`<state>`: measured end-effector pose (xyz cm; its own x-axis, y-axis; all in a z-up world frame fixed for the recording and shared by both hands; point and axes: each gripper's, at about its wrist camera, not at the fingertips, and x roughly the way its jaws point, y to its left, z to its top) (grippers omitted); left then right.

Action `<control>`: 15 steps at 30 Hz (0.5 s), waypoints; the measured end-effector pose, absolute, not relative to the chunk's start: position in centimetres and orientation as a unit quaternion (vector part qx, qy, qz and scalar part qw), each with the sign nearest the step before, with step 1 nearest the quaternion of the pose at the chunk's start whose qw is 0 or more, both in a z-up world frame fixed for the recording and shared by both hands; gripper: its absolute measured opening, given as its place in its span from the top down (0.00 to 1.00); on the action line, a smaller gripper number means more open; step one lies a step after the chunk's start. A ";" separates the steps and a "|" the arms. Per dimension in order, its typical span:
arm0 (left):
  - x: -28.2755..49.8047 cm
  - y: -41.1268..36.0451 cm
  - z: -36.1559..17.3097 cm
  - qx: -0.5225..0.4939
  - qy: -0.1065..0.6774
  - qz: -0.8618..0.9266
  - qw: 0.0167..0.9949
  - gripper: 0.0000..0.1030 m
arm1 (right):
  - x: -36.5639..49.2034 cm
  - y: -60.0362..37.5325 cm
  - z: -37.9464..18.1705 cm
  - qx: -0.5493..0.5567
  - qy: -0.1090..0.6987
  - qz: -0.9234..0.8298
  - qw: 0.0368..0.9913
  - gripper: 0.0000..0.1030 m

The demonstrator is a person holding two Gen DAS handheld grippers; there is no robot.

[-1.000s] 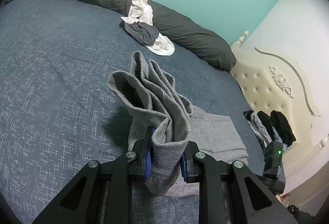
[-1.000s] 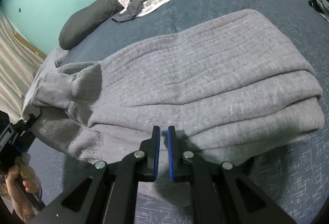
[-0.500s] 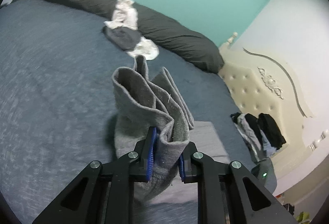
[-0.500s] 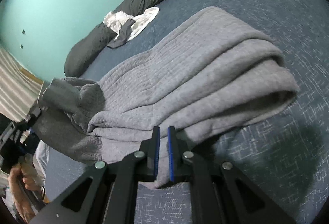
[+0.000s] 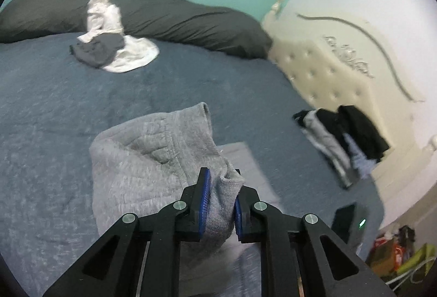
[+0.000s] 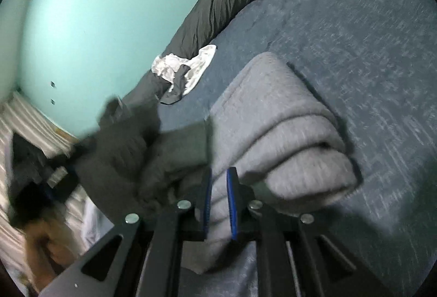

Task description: Fold clothes

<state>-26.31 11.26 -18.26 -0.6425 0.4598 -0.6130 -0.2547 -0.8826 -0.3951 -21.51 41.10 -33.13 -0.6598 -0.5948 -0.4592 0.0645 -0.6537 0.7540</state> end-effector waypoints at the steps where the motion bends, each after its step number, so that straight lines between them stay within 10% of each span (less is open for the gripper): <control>1: -26.1 10.6 -18.6 -0.374 -0.141 0.896 0.193 0.84 | -21.9 41.2 -33.1 0.363 -0.374 -0.829 0.203 0.84; 5: -25.5 8.1 -19.7 -0.374 -0.155 0.898 0.171 0.84 | -23.6 39.8 -32.2 0.364 -0.388 -0.817 0.225 0.59; 15: -23.6 0.9 -19.3 -0.351 -0.188 0.906 0.142 0.84 | -27.6 32.9 -33.5 0.411 -0.377 -0.797 0.232 0.47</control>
